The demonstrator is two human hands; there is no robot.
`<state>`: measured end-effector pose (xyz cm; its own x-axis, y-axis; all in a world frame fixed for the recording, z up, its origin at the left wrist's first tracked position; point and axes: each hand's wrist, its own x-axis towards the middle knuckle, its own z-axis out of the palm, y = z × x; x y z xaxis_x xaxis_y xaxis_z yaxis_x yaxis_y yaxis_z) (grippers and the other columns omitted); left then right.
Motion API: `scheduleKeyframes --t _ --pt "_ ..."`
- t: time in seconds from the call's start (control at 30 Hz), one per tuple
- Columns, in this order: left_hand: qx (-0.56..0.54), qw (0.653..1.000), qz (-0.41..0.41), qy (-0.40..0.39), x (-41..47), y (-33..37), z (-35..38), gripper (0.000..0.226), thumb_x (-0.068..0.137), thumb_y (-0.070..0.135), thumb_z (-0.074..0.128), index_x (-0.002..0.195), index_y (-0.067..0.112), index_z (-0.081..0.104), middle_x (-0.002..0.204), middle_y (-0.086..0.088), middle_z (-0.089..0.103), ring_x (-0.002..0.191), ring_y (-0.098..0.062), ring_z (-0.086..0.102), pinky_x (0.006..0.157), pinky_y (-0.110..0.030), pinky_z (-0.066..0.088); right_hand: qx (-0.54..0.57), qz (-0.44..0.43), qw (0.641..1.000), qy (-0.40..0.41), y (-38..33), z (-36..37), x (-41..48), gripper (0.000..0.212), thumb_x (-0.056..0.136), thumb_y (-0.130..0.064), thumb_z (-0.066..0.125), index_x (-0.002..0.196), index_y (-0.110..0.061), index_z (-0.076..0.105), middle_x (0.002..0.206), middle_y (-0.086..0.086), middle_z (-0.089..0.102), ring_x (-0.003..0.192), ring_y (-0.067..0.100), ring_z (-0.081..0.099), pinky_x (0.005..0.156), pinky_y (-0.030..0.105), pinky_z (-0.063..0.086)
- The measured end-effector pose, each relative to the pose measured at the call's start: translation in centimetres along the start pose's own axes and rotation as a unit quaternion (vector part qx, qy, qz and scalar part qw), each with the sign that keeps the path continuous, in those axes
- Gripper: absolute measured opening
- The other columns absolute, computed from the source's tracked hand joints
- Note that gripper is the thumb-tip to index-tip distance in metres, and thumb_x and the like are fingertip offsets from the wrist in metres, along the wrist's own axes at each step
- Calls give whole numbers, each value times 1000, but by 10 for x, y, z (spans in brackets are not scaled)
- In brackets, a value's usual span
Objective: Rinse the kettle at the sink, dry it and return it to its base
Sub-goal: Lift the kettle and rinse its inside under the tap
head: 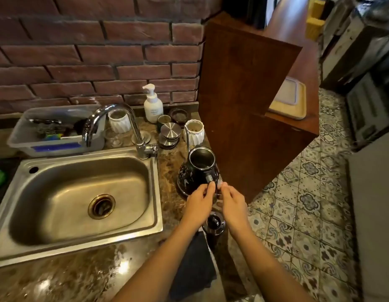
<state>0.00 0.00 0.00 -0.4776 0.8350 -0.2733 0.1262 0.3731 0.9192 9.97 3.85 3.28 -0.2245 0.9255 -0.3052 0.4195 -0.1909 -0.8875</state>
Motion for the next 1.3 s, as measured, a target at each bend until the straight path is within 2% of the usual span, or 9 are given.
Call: scheduleKeyframes --t 0.07,0.13,0.3,0.43,0.67,0.83,0.93,1.1,1.3 --pt "-22 999 -15 23 8 4 10 43 103 54 41 101 25 74 89 11 72 87 -5 66 75 -25 47 36 11 999 -12 4 -1 9 36 106 -38 45 113 -23 76 111 1 77 110 22 71 99 52 55" --pt "-64 996 -20 54 13 5 19 45 103 53 43 92 24 75 85 6 75 81 -4 69 70 -18 49 52 2 998 -33 8 -5 14 39 108 -37 42 108 -24 79 106 2 80 105 21 74 97 51 57" --pt "-189 971 -40 144 20 4 42 51 103 52 47 76 17 72 64 1 72 55 -3 64 53 -15 47 60 -29 992 -103 21 -10 24 37 108 -36 42 111 -35 79 100 -16 80 96 1 75 81 22 61" --pt "-249 950 -43 182 25 -1 45 51 102 44 53 72 6 70 72 -24 71 59 -20 66 49 -21 53 79 -23 987 -140 27 -12 34 35 108 -35 43 114 -32 78 99 -13 81 94 3 76 83 23 61" --pt "-240 954 12 178 31 -1 39 53 96 44 59 55 12 66 48 -3 58 43 -10 54 46 -16 44 78 -19 970 -230 30 -26 42 34 106 -44 45 124 -35 73 109 -16 79 103 1 73 94 29 59" --pt "-255 955 35 150 34 -6 37 60 95 38 56 57 -7 59 47 -13 52 42 -20 50 46 -22 42 15 -97 978 -185 25 -28 43 29 95 -59 50 88 -47 75 94 -13 63 91 2 64 78 16 53" --pt "-257 956 44 137 34 -9 36 57 97 36 56 56 -3 62 45 -11 57 40 -22 54 45 -25 45 52 -84 985 -145 26 -24 47 15 98 -46 56 95 -46 71 104 -13 65 96 -1 66 79 15 54" --pt "-224 957 63 172 33 -11 39 62 96 40 58 56 -8 54 48 -22 48 47 -20 51 48 -22 41 97 -18 978 -185 25 -1 51 20 104 -35 52 108 -36 71 98 -18 74 91 -3 70 73 14 55" --pt "-187 957 58 214 34 -12 46 53 97 46 55 50 22 54 47 9 52 47 -7 50 47 -18 37 100 5 983 -155 22 12 46 27 106 -32 47 109 -35 74 97 -16 77 90 -3 71 70 12 51"
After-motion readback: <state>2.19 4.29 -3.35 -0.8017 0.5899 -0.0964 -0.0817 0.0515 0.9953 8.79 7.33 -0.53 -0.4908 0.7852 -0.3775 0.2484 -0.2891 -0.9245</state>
